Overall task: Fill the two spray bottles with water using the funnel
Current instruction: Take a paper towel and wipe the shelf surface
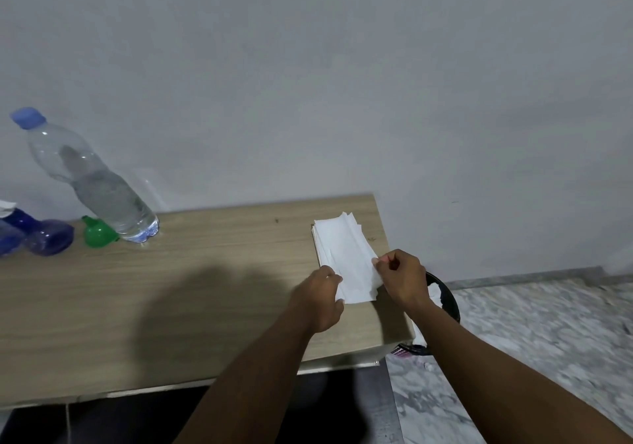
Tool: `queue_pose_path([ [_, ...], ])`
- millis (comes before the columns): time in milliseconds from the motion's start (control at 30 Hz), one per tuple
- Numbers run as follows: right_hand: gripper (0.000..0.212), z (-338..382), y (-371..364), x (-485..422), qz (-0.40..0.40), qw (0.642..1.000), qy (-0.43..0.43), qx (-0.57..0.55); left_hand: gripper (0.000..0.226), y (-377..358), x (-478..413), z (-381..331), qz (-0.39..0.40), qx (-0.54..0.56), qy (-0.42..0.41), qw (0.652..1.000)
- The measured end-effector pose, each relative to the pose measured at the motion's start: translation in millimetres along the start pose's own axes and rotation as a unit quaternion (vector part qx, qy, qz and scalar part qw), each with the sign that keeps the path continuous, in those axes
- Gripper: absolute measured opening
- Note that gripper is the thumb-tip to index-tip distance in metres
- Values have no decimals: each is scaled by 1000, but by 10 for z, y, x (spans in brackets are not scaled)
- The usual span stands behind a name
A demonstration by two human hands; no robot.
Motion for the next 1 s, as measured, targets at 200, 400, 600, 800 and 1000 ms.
queue_pose_path([
  [200, 12, 24, -12, -5, 32, 999, -24, 2, 55, 83, -42, -71, 13, -16, 18, 1000],
  [400, 9, -129, -148, 23, 75, 995, -58, 20, 52, 55, -111, -137, 11, -82, 27, 996],
  [600, 38, -33, -109, 91, 32, 980, 63, 186, 40, 22, -81, -32, -17, -34, 32, 999],
  [800, 31, 23, -345, 128, 67, 960, 104, 252, 40, 12, 18, 90, -42, 4, -3, 999],
  [1000, 13, 35, -434, 151, 26, 967, 101, 234, 40, 27, 60, 99, -30, 7, -25, 999],
])
Point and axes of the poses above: each hand's wrist, its own x-axis away from the middle knuckle, its own y-axis out of the back of the hand, z = x × y, the point moved 5 cm from there along -x, towards the middle knuckle, and after that the axes turned 2 degrees about y, right-handed, at the moved point
